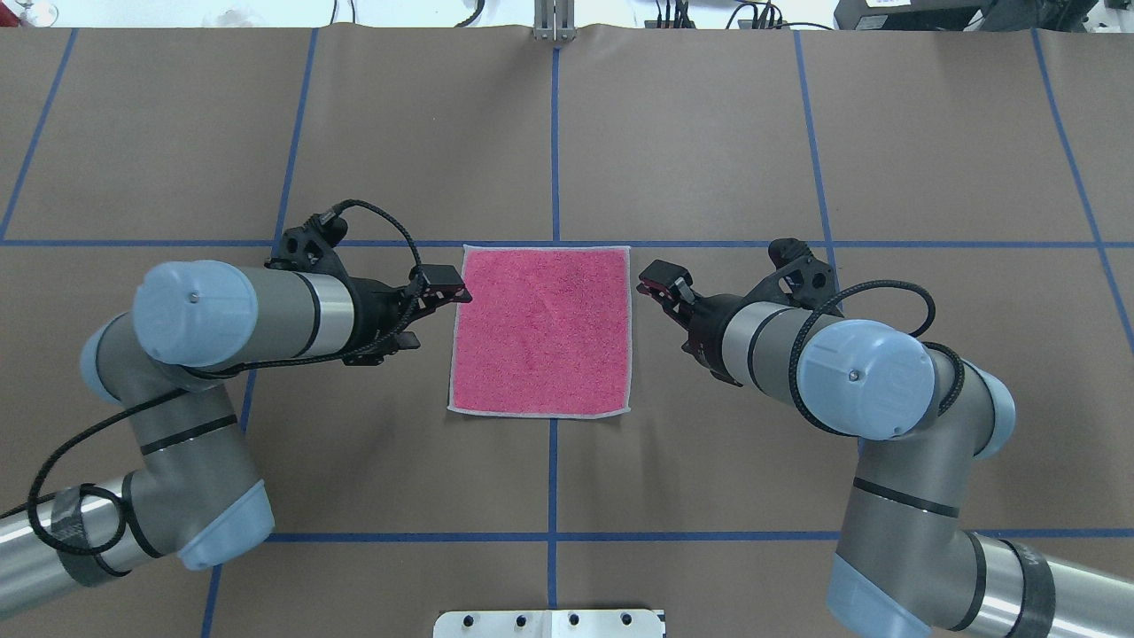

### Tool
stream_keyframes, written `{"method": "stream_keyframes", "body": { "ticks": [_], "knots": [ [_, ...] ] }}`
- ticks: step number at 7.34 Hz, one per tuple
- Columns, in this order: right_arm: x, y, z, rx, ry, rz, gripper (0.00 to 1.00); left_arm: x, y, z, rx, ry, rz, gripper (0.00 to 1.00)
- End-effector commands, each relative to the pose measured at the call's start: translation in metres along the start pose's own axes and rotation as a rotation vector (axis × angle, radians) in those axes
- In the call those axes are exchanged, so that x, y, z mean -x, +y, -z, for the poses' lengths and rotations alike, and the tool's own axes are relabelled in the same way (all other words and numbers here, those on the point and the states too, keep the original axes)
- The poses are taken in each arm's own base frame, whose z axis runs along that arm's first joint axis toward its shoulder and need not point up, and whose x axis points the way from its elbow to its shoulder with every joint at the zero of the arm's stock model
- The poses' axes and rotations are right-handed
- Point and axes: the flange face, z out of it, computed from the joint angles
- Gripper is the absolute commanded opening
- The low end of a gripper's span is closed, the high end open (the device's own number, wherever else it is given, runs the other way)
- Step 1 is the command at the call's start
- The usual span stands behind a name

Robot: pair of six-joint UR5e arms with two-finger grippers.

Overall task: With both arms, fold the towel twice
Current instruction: 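Lower both grippers to the towel's two corners nearest the robot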

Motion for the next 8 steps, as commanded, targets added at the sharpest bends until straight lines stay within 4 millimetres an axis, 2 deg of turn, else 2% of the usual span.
{"method": "stream_keyframes", "body": {
  "ticks": [1, 3, 4, 5, 7, 8],
  "knots": [
    [-0.002, 0.016, -0.014, -0.028, 0.055, 0.002, 0.98, 0.005, 0.022, -0.025, -0.005, -0.023, -0.003, 0.95],
    [-0.001, 0.025, -0.016, -0.049, 0.103, 0.016, 0.99, 0.015, 0.027, -0.028, -0.001, -0.039, -0.012, 0.95],
    [-0.004, 0.03, -0.017, -0.062, 0.093, 0.026, 0.99, 0.021, 0.037, -0.033, 0.014, -0.053, -0.017, 0.95],
    [-0.005, 0.032, -0.016, -0.061, 0.091, 0.028, 0.99, 0.022, 0.037, -0.033, 0.013, -0.054, -0.018, 0.95],
    [-0.005, 0.032, -0.016, -0.061, 0.091, 0.036, 1.0, 0.039, 0.039, -0.037, 0.015, -0.082, -0.021, 0.95],
    [-0.006, 0.032, -0.016, -0.062, 0.092, 0.039, 1.0, 0.041, 0.039, -0.037, 0.015, -0.084, -0.045, 0.95]
  ]
}}
